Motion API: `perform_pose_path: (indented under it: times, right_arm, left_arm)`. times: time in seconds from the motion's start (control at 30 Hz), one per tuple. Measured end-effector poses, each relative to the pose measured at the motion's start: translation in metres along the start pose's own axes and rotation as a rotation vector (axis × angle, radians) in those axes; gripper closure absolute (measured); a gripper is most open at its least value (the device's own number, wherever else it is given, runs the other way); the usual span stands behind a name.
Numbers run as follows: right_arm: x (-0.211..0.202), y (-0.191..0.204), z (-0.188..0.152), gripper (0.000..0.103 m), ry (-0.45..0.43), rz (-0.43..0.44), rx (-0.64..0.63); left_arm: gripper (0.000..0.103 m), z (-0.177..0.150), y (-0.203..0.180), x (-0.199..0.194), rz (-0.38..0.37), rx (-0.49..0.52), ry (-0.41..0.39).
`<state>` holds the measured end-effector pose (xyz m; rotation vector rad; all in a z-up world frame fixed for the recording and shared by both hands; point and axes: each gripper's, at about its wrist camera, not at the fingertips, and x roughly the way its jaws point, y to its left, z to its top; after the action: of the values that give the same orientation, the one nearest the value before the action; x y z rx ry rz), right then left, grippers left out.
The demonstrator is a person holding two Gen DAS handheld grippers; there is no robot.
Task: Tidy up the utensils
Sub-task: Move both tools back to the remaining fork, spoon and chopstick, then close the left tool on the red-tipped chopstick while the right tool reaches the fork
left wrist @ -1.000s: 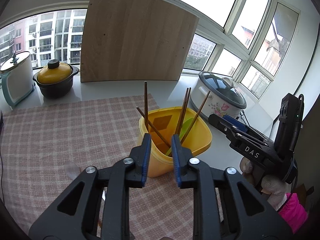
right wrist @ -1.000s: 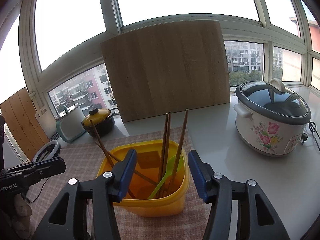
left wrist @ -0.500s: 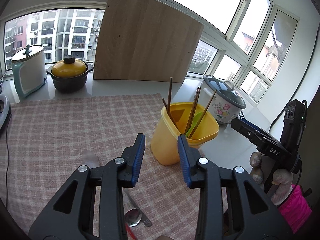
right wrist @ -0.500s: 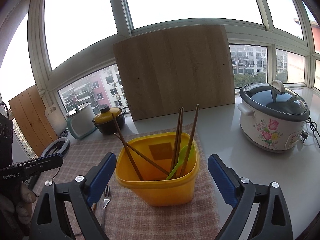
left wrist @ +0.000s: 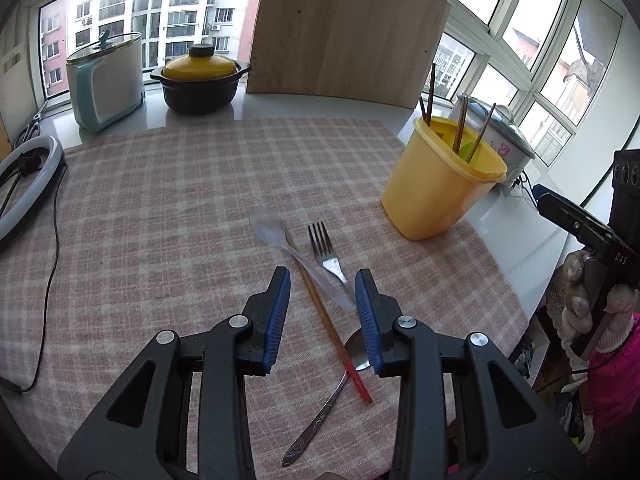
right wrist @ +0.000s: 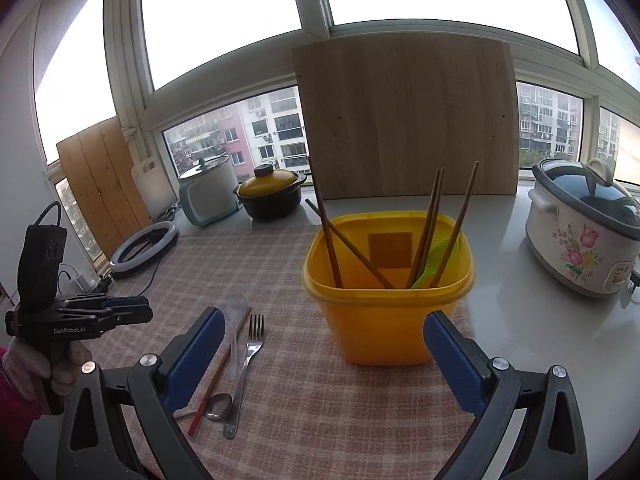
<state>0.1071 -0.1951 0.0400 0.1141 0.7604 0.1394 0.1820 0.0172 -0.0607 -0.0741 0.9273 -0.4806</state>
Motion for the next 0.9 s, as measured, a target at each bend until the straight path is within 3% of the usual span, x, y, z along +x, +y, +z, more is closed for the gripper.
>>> perform_pose_path:
  times: [0.17, 0.47, 0.6, 0.9]
  right_arm:
    - [0.016, 0.012, -0.009, 0.003, 0.081, 0.035, -0.022]
    - [0.045, 0.030, -0.029, 0.017, 0.191, 0.077, 0.004]
    - [0.060, 0.031, -0.039, 0.033, 0.248, 0.098, 0.044]
    - [0.084, 0.034, -0.059, 0.048, 0.341, 0.123, 0.076]
  left_arm:
    - [0.070, -0.025, -0.001, 0.009, -0.005, 0.026, 0.071]
    - [0.070, -0.032, -0.004, 0.035, -0.016, -0.016, 0.114]
    - [0.070, -0.026, -0.005, 0.055, 0.002, -0.026, 0.133]
    - [0.070, -0.021, -0.001, 0.090, 0.025, -0.058, 0.183]
